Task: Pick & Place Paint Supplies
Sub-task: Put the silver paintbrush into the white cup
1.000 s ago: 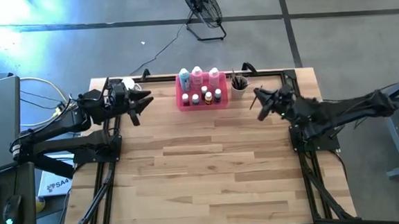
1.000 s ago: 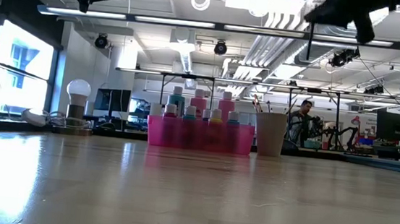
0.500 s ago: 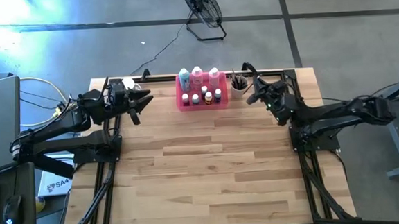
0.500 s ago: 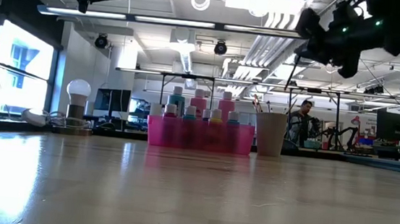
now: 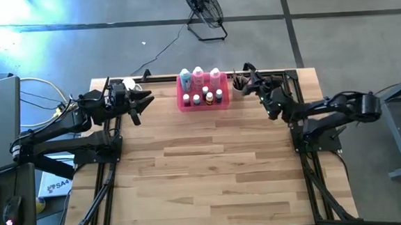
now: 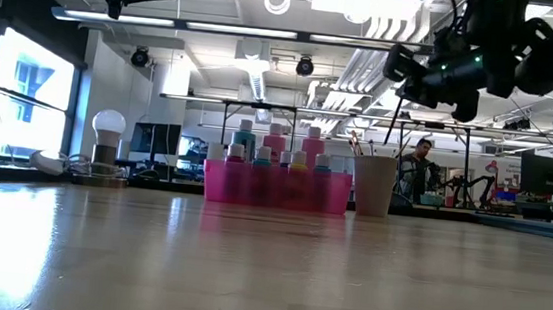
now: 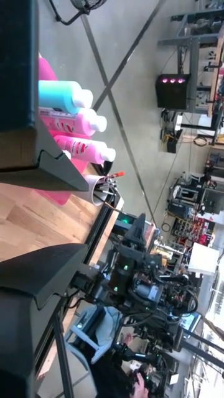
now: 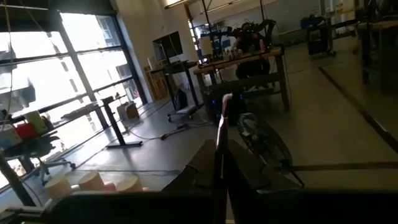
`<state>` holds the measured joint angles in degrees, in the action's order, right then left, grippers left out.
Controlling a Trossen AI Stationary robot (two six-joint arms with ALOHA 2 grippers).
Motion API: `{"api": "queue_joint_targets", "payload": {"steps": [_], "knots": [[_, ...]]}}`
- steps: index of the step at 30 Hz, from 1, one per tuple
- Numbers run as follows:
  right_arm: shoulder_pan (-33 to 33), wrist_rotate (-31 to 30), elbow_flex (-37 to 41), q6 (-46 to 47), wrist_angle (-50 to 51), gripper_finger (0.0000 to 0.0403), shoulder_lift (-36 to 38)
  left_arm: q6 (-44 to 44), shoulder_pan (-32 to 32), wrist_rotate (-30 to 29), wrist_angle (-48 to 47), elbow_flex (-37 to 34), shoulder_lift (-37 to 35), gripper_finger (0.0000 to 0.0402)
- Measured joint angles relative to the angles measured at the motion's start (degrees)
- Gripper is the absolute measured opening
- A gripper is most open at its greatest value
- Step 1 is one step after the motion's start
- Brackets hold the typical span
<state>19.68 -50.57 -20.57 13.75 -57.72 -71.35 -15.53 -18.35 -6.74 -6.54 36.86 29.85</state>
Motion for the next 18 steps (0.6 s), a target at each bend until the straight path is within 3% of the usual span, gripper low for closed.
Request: {"api": "queue_joint_targets", "payload": {"steps": [9, 18], "knots": [[3.34, 1.40, -4.22, -0.25, 0.97, 0.0010, -6.95, 0.00, 0.00, 0.11, -0.03, 0.00, 0.00, 0.0143], [3.98, 3.67, -4.27, -0.06, 2.55, 0.0014, -8.85, 0.00, 0.00, -1.07, -1.40, 0.00, 0.04, 0.0143]]}}
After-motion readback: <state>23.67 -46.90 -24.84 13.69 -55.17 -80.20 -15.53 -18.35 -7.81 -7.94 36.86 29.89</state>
